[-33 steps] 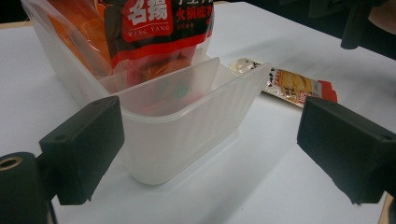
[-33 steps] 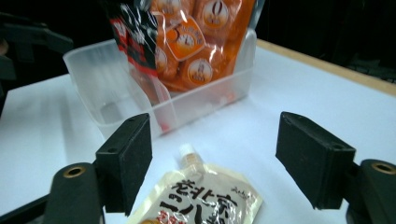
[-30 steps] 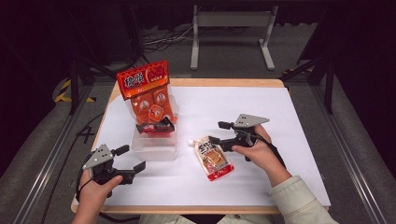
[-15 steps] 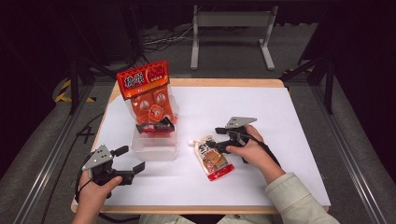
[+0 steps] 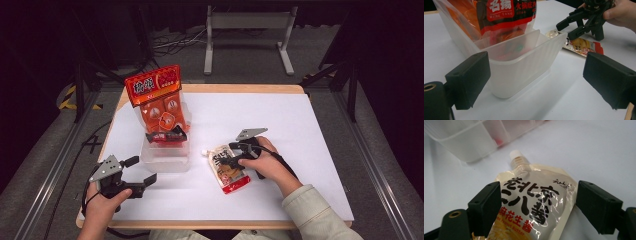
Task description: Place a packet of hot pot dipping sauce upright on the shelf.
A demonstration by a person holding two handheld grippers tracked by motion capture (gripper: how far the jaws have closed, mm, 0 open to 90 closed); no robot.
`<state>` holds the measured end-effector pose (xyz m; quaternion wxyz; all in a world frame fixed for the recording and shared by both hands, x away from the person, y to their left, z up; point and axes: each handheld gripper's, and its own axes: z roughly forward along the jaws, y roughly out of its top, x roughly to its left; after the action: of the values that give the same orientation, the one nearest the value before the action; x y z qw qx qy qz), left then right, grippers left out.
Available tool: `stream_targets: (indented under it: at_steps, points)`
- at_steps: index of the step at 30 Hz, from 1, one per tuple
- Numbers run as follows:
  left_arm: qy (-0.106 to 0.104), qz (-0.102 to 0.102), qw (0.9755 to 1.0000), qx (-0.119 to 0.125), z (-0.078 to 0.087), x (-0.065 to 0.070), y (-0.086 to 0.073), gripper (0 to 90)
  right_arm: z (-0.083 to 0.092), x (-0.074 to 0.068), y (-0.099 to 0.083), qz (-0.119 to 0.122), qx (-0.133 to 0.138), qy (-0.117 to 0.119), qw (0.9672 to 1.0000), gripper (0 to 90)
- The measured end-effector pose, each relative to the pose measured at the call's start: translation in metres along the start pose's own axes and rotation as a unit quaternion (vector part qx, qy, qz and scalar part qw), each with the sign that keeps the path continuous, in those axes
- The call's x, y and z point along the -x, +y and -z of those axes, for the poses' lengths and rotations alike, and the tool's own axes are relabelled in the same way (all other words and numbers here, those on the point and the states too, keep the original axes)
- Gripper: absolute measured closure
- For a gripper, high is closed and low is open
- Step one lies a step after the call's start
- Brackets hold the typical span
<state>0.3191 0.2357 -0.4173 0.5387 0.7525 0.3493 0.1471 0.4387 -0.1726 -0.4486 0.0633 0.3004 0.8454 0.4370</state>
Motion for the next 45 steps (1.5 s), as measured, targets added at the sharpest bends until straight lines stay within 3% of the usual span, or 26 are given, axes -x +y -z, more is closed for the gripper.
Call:
stream_targets:
  at_steps: [5,10,17,22,23,26,32,35,37,39,45]
  points:
    - [0.002,0.001,1.0,-0.001,0.0,-0.001,-0.001,8.3,-0.003,-0.001,0.002,0.004,-0.022,-0.012,0.9997,22.4]
    - [0.003,0.0,1.0,-0.002,0.0,-0.001,-0.001,8.3,-0.004,-0.002,0.002,0.011,-0.026,-0.019,0.9994,26.6]
    - [0.002,0.001,1.0,0.0,0.0,0.0,0.0,8.3,-0.003,-0.004,0.002,0.007,-0.024,-0.03,0.9992,46.7]
    - [0.003,-0.001,1.0,-0.001,0.0,0.0,-0.001,8.3,-0.003,-0.004,0.002,0.005,-0.022,-0.025,0.9994,63.7]
    - [0.003,-0.001,1.0,-0.001,0.0,0.0,-0.001,8.3,-0.003,-0.004,0.002,0.005,-0.022,-0.025,0.9994,63.7]
    - [0.003,0.0,1.0,0.0,0.001,0.0,-0.001,8.3,-0.002,-0.005,0.004,0.013,-0.02,-0.03,0.9993,76.9]
    - [0.002,-0.003,1.0,0.0,0.001,0.0,0.0,8.3,0.0,-0.006,0.005,0.011,-0.012,-0.015,0.9998,88.2]
    - [0.003,-0.002,1.0,0.001,0.002,0.001,0.0,8.3,0.002,-0.008,0.007,0.017,-0.004,-0.011,0.9998,89.0]
    - [0.014,-0.02,0.9997,-0.004,0.002,0.004,0.002,8.3,0.005,-0.011,0.009,0.019,0.006,-0.006,0.9998,89.3]
    - [0.014,-0.025,0.9996,-0.005,0.002,0.006,0.003,8.3,0.008,-0.013,0.01,0.02,0.012,-0.003,0.9997,89.4]
    - [-0.008,-0.031,0.9995,0.002,0.0,0.016,0.009,8.3,0.031,-0.028,0.022,0.05,0.069,-0.001,0.9963,89.6]
